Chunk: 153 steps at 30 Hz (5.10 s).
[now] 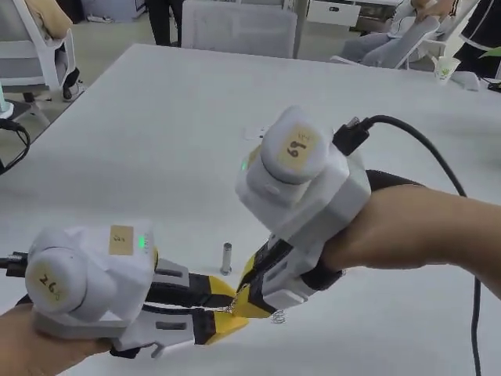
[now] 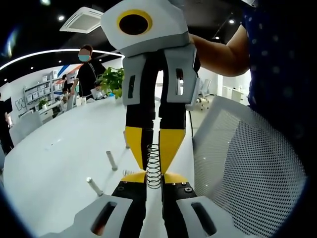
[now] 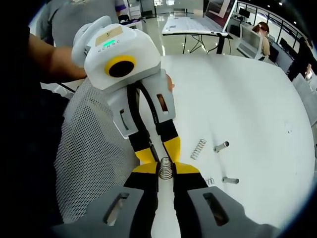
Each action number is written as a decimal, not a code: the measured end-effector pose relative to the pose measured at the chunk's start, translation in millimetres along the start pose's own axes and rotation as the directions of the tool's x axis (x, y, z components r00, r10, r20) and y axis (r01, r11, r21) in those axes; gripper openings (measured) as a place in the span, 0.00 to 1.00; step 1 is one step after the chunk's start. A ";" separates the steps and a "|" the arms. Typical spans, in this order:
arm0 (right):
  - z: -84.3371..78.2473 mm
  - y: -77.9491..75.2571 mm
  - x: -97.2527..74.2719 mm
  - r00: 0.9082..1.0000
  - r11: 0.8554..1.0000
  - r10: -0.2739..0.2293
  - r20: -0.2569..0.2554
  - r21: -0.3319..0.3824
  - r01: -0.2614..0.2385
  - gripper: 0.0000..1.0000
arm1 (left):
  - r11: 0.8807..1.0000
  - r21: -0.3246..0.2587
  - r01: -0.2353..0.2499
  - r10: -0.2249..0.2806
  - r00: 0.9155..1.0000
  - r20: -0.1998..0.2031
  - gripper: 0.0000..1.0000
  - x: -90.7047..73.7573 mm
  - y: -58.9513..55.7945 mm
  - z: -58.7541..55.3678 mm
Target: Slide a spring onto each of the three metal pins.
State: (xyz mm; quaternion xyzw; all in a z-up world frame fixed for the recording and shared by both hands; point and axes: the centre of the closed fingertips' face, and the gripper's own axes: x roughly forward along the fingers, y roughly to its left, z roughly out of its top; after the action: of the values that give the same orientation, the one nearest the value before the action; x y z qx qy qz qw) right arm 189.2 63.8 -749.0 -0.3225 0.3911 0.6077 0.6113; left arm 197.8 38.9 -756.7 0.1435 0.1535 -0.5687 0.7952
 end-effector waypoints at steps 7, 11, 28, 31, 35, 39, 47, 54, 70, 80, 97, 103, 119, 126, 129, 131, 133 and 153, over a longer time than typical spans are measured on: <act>3.3 -1.9 -2.3 1.000 1.000 -0.010 0.012 0.011 0.010 0.08 | 1.000 -0.010 -0.008 0.008 1.000 0.011 0.03 -0.8 2.8 1.7; 4.5 -2.1 -3.2 1.000 1.000 -0.014 0.015 0.008 0.014 0.08 | 1.000 -0.010 -0.009 0.009 1.000 0.014 0.03 -0.7 2.6 3.0; 5.4 -6.5 -7.9 0.999 1.000 -0.027 0.021 0.016 0.027 0.08 | 0.998 -0.055 -0.005 0.005 1.000 -0.009 0.12 -0.8 2.1 -4.2; 3.7 -9.3 -10.1 0.999 0.999 -0.036 0.021 0.020 0.035 0.08 | 0.997 -0.070 -0.017 0.017 1.000 -0.002 0.14 -4.5 5.8 -4.5; 1.7 -13.3 -11.9 0.999 0.999 -0.049 0.019 0.025 0.048 0.08 | 0.996 -0.079 -0.027 0.027 1.000 -0.003 0.19 -5.8 8.5 -6.5; -0.1 -16.5 -13.7 0.998 0.998 -0.056 0.020 0.034 0.056 0.08 | 0.995 -0.096 -0.040 0.040 0.999 -0.002 0.25 -6.5 11.7 -9.9; -4.1 -22.9 -18.5 0.997 0.996 -0.072 0.019 0.046 0.072 0.08 | 0.990 -0.116 -0.075 0.075 0.997 -0.003 0.38 -9.9 19.3 -15.2; -8.7 -29.4 -24.6 0.996 0.994 -0.089 0.019 0.058 0.088 0.08 | 0.985 -0.131 -0.112 0.113 0.994 0.001 0.50 -14.1 26.2 -18.1; -20.8 -44.6 -39.7 0.992 0.988 -0.128 0.011 0.090 0.126 0.08 | 0.973 -0.158 -0.168 0.172 0.985 0.014 0.67 -18.2 34.5 -21.1; -28.5 -53.8 -50.9 0.988 0.982 -0.151 0.007 0.116 0.149 0.08 | 0.966 -0.173 -0.190 0.197 0.980 0.020 0.71 -19.9 38.8 -23.5; -50.1 -77.4 -73.5 0.977 0.961 -0.212 -0.008 0.177 0.210 0.08 | 0.951 -0.204 -0.231 0.237 0.972 0.003 0.75 -25.5 46.0 -43.2; -60.2 -88.9 -83.8 0.973 0.950 -0.232 -0.017 0.212 0.230 0.08 | 0.949 -0.209 -0.235 0.240 0.971 -0.002 0.75 -26.1 45.9 -46.8; -100.9 -120.2 -80.9 0.963 0.913 -0.249 -0.102 0.306 0.269 0.08 | 0.952 -0.204 -0.228 0.232 0.973 -0.006 0.76 -24.8 47.3 -45.2; -113.5 -131.5 -76.0 0.958 0.905 -0.248 -0.144 0.318 0.282 0.08 | 0.952 -0.205 -0.227 0.231 0.973 -0.005 0.76 -25.0 46.9 -44.9; -116.8 -133.7 -72.7 0.958 0.904 -0.241 -0.152 0.325 0.279 0.08 | 0.952 -0.204 -0.228 0.232 0.973 -0.004 0.76 -25.0 47.5 -44.5; -119.1 -135.7 -70.9 0.958 0.902 -0.240 -0.157 0.328 0.280 0.08 | 0.952 -0.205 -0.227 0.232 0.973 -0.002 0.76 -25.0 48.0 -43.9; -121.7 -137.3 -68.9 0.958 0.901 -0.236 -0.162 0.334 0.278 0.08 | 0.952 -0.203 -0.228 0.232 0.973 -0.003 0.75 -25.0 48.4 -43.9; -132.6 -145.1 -58.4 0.960 0.887 -0.225 -0.167 0.372 0.273 0.08 | 0.953 -0.201 -0.228 0.231 0.973 -0.006 0.75 -26.2 49.5 -44.6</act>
State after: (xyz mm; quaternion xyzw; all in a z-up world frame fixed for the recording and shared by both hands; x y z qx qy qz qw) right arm 324.8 -87.9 -774.4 -0.2773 0.4958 0.4132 0.7117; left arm 233.2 94.8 -784.0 0.0745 0.1853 -0.4553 0.8677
